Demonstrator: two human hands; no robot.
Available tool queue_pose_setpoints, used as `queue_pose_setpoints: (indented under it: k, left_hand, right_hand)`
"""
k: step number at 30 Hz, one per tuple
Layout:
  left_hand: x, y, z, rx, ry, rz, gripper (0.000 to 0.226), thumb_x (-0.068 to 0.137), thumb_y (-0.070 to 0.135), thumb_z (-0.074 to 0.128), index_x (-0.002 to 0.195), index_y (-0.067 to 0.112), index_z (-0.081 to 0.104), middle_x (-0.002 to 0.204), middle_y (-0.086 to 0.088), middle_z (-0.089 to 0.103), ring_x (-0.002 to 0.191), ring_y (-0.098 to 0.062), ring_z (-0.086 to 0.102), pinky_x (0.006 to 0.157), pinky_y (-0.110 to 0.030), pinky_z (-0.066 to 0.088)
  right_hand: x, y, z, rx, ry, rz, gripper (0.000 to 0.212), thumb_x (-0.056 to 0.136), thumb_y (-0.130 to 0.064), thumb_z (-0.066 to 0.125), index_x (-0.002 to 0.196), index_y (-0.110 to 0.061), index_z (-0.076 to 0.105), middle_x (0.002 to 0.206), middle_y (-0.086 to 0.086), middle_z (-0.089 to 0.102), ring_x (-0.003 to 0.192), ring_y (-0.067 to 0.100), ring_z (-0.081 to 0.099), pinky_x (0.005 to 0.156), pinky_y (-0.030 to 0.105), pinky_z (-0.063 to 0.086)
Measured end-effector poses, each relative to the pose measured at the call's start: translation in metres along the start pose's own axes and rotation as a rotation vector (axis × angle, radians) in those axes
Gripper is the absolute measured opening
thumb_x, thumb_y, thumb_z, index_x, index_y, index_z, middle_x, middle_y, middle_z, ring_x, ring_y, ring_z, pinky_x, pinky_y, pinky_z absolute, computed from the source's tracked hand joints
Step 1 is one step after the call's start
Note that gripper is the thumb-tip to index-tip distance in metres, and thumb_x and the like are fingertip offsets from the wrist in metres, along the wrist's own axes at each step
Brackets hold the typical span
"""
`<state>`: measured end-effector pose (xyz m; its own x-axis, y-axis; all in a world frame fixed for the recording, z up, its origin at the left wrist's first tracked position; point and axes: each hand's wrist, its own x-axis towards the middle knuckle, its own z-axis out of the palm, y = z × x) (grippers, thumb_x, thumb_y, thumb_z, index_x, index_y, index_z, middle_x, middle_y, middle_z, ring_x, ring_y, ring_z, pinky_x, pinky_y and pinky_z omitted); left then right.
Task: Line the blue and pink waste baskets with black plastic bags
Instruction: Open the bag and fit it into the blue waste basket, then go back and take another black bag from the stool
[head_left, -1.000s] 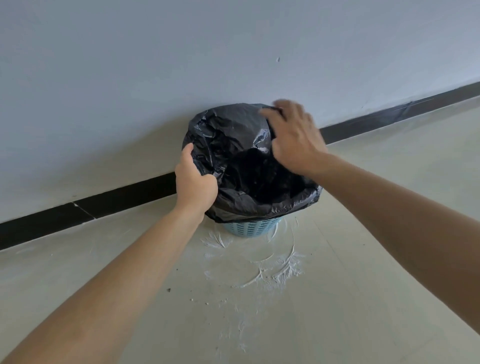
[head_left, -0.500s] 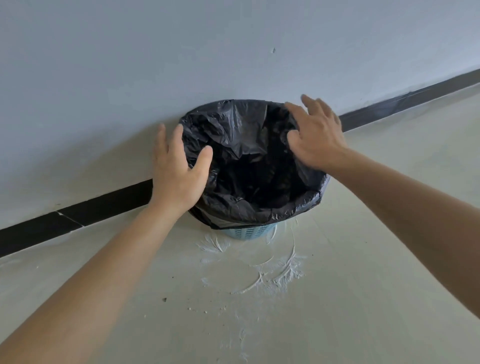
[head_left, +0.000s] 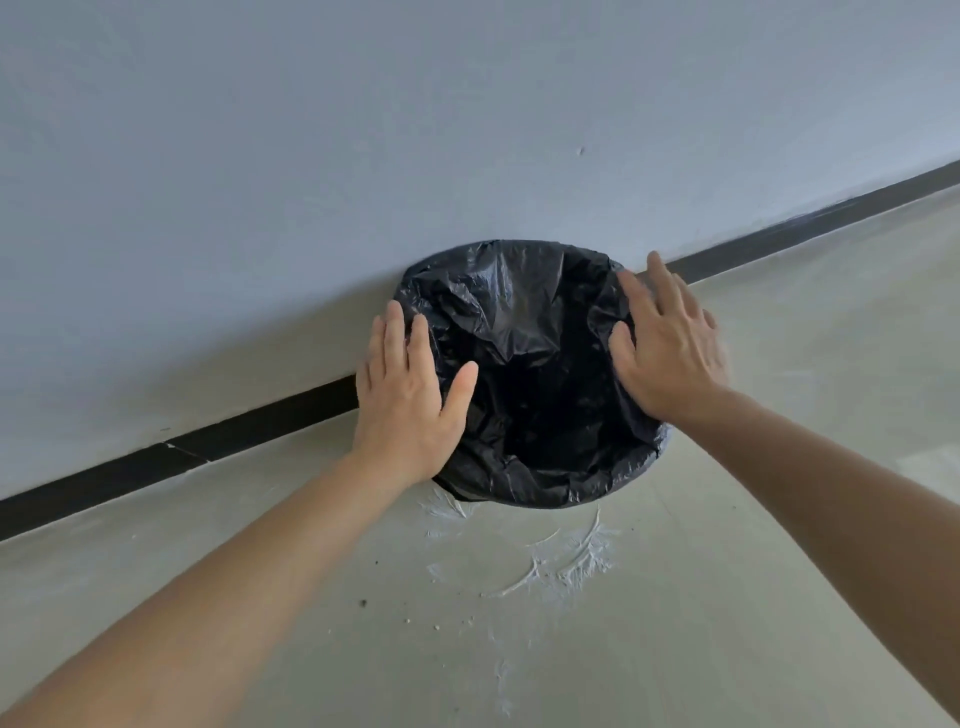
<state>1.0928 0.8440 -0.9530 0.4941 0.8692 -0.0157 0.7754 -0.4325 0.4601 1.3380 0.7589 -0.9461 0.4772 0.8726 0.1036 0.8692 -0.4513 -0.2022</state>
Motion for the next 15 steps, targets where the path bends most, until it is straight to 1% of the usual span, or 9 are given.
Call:
queue_pose_setpoints:
  k: [1,3,5,7,10,11,12,13,15]
  left_hand:
    - [-0.001,0.005,-0.019,-0.010,0.005,-0.001,0.072,0.098,0.055,0.024,0.153,0.010,0.012,0.163,-0.011,-0.005,0.150,-0.024,-0.007,0.121,-0.049,0.006]
    - [-0.001,0.014,-0.067,0.008,0.079,0.051,0.068,0.099,0.053,0.021,0.151,0.009,0.020,0.163,-0.015,0.005,0.150,-0.029,0.002,0.120,-0.051,0.012]
    - [-0.002,0.022,-0.124,0.104,0.123,0.115,0.065,0.099,0.050,0.022,0.149,0.008,0.025,0.161,-0.018,0.013,0.148,-0.033,0.010,0.118,-0.053,0.018]
    - [-0.003,0.033,-0.195,0.199,0.147,0.118,0.065,0.099,0.049,0.024,0.149,0.007,0.024,0.160,-0.020,0.013,0.148,-0.035,0.010,0.116,-0.056,0.019]
    - [-0.008,0.055,-0.319,0.356,0.157,0.124,0.067,0.099,0.050,0.020,0.151,0.007,0.021,0.162,-0.019,0.006,0.149,-0.034,0.005,0.117,-0.058,0.016]
    - [-0.009,0.065,-0.367,0.422,0.168,0.161,0.068,0.099,0.050,0.020,0.151,0.007,0.022,0.162,-0.019,0.007,0.149,-0.034,0.006,0.116,-0.059,0.016]
    - [-0.012,0.082,-0.432,0.502,0.184,0.185,0.067,0.099,0.049,0.020,0.150,0.006,0.024,0.161,-0.020,0.009,0.149,-0.035,0.008,0.116,-0.059,0.017]
    - [-0.013,0.093,-0.476,0.568,0.197,0.219,0.067,0.099,0.049,0.021,0.150,0.006,0.027,0.161,-0.021,0.010,0.148,-0.036,0.011,0.115,-0.059,0.018]
    - [-0.016,0.122,-0.571,0.634,0.234,0.257,0.065,0.100,0.047,0.023,0.149,0.006,0.031,0.160,-0.021,0.015,0.147,-0.036,0.014,0.115,-0.059,0.018]
  right_hand:
    - [-0.001,-0.009,-0.016,-0.006,-0.001,-0.031,0.058,0.097,-0.035,0.040,0.150,-0.018,0.027,0.162,0.011,0.013,0.144,0.033,0.022,0.109,0.052,0.032]
    - [0.001,-0.028,-0.056,0.016,-0.011,-0.071,0.059,0.097,-0.037,0.041,0.151,-0.018,0.024,0.162,0.012,0.012,0.145,0.034,0.021,0.110,0.051,0.031]
    - [0.007,-0.047,-0.105,0.005,-0.010,-0.147,0.061,0.097,-0.037,0.042,0.152,-0.019,0.023,0.162,0.013,0.012,0.145,0.035,0.021,0.112,0.050,0.029]
    - [0.020,-0.070,-0.170,-0.049,-0.001,-0.254,0.063,0.096,-0.037,0.045,0.152,-0.018,0.024,0.163,0.014,0.013,0.145,0.035,0.023,0.113,0.050,0.028]
    - [0.042,-0.111,-0.288,-0.070,0.046,-0.340,0.064,0.097,-0.036,0.047,0.153,-0.017,0.024,0.163,0.014,0.012,0.146,0.034,0.023,0.115,0.047,0.027]
    - [0.049,-0.126,-0.332,-0.073,0.066,-0.363,0.064,0.097,-0.036,0.047,0.153,-0.017,0.025,0.163,0.014,0.013,0.146,0.034,0.023,0.115,0.047,0.027]
    - [0.059,-0.149,-0.392,-0.076,0.085,-0.392,0.064,0.097,-0.035,0.048,0.153,-0.016,0.025,0.163,0.014,0.013,0.146,0.034,0.023,0.114,0.046,0.027]
    - [0.066,-0.164,-0.430,-0.089,0.113,-0.437,0.064,0.097,-0.035,0.049,0.153,-0.016,0.026,0.162,0.015,0.014,0.145,0.034,0.024,0.114,0.046,0.027]
    - [0.085,-0.198,-0.514,-0.085,0.184,-0.532,0.063,0.096,-0.031,0.052,0.152,-0.013,0.030,0.161,0.017,0.018,0.144,0.036,0.027,0.114,0.047,0.029]
